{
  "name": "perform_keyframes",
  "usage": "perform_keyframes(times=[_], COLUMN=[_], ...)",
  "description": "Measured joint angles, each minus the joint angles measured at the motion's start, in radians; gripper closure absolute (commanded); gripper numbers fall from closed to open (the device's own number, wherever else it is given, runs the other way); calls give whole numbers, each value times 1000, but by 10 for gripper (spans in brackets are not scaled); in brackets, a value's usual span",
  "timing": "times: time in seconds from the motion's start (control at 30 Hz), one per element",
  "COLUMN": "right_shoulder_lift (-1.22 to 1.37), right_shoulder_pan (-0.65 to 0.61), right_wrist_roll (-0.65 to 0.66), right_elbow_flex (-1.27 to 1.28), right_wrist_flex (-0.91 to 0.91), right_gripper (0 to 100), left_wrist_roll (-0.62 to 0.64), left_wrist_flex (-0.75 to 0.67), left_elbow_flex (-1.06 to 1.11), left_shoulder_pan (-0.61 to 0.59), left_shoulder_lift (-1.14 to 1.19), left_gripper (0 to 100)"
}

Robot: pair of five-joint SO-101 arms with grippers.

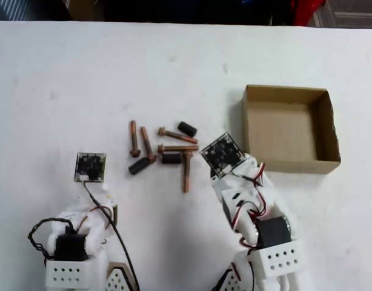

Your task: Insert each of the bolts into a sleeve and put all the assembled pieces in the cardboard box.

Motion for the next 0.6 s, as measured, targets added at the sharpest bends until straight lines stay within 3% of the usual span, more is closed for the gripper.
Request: perform_keyframes(times=[0.33, 0.5, 0.6], right_shoulder_lift=[-14, -21, -20], right_shoulder_pan=[0, 0, 0], right_wrist_roll=[0, -6, -75], right_elbow_flex=[92, 115, 127], right_wrist_flex=[-94, -94, -115], right_gripper=[981, 982, 982], left_wrist_roll=[0, -2, -100], left_wrist_flex=[-17, -123, -204], left_elbow_flex=[0, 0, 0], left_shoulder_pan=[0, 0, -21], left_shoulder_lift=[0, 0, 0], left_gripper=[977, 976, 978])
